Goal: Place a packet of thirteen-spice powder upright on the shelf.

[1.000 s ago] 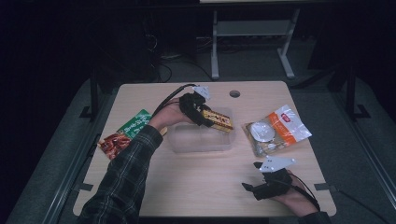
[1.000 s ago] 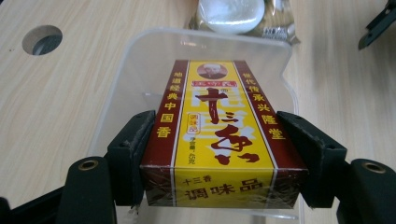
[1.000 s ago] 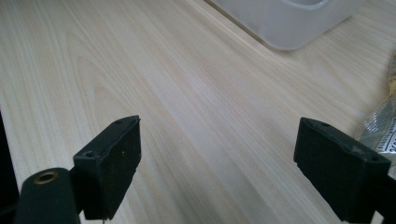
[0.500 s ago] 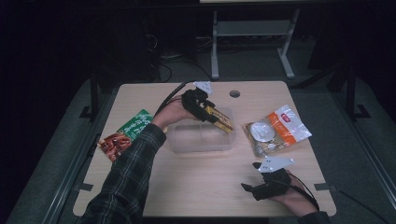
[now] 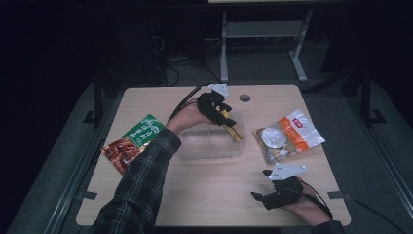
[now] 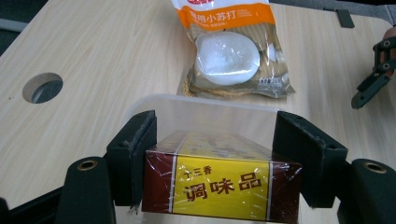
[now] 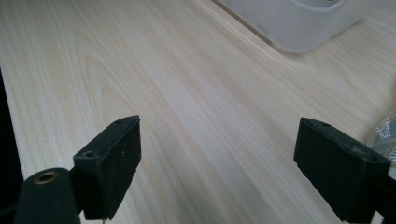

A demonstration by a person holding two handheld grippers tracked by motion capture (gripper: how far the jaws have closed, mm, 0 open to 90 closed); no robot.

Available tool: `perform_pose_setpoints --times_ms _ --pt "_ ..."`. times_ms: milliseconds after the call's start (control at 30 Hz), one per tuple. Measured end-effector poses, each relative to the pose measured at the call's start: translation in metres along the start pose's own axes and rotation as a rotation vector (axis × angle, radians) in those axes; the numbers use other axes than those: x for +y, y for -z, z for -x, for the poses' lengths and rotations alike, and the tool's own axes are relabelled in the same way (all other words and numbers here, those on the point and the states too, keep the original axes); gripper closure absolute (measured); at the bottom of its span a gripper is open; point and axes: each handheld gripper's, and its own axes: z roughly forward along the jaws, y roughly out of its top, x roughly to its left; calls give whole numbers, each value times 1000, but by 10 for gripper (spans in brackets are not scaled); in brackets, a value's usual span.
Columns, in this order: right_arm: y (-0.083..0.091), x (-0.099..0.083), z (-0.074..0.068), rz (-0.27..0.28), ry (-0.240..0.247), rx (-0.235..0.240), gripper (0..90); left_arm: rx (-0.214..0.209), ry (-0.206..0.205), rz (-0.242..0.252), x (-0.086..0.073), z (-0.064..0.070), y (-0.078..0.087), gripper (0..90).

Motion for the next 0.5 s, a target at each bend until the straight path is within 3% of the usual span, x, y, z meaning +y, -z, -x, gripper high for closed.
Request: perform_pose_setpoints --times_ms 200,500 --pt "0 0 -1 -8 -1 0 145 -6 -12 -4 4 1 -12 306" --pt "0 0 -1 -5 -1 -1 145 -28 2 -18 5 3 -30 306"
